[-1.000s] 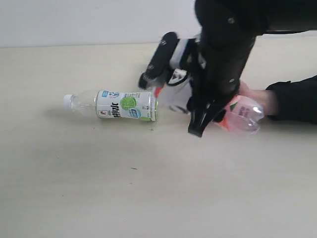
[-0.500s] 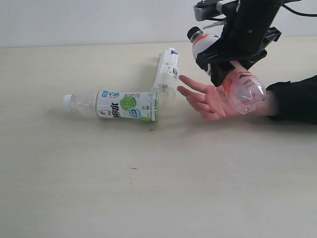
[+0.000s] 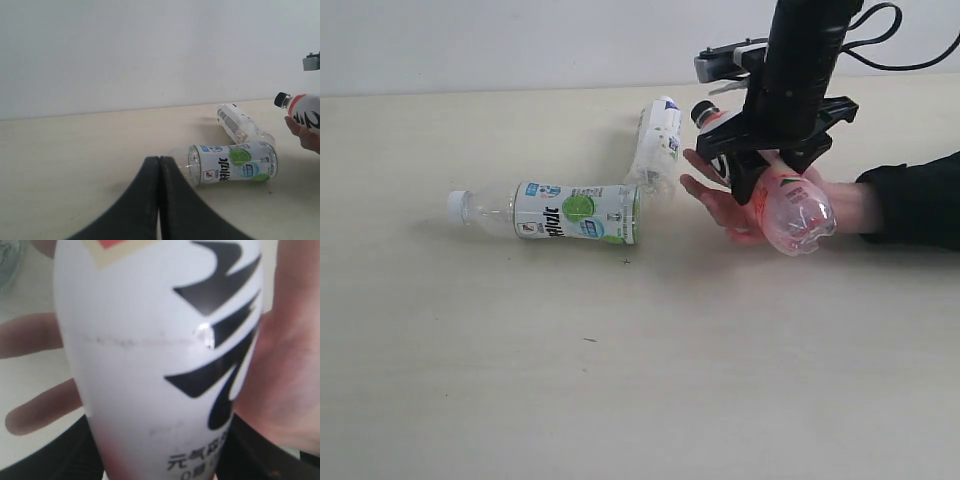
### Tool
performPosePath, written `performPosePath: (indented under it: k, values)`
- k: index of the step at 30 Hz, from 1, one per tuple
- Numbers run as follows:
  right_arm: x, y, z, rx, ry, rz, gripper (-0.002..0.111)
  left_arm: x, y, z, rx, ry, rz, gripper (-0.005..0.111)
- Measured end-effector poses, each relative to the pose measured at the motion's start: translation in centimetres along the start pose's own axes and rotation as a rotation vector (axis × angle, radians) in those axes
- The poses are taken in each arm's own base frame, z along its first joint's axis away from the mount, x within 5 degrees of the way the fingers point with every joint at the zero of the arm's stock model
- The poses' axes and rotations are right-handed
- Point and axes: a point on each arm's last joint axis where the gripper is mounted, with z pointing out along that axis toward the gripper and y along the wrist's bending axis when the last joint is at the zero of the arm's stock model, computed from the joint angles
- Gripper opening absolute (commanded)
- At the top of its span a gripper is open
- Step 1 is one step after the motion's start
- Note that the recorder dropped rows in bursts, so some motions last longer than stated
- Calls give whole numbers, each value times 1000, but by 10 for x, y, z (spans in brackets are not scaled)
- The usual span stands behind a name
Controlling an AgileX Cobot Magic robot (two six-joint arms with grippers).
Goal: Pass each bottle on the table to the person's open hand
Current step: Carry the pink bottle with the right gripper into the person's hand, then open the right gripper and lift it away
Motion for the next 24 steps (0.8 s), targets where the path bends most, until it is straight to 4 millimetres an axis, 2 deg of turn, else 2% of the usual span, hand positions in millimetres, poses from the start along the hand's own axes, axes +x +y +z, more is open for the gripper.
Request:
performPosePath:
  k: [7,17,20,24]
  values:
    - [-5,-2,10,11,-11,11,40,0,0,0,0,0,0,0]
    - [-6,-3,11,22,-22,11,81,0,0,0,0,0,0,0]
    - [-6,-3,11,22,-23,11,86,0,0,0,0,0,0,0]
    - [-6,-3,8,26,-32,7,86,0,0,0,0,0,0,0]
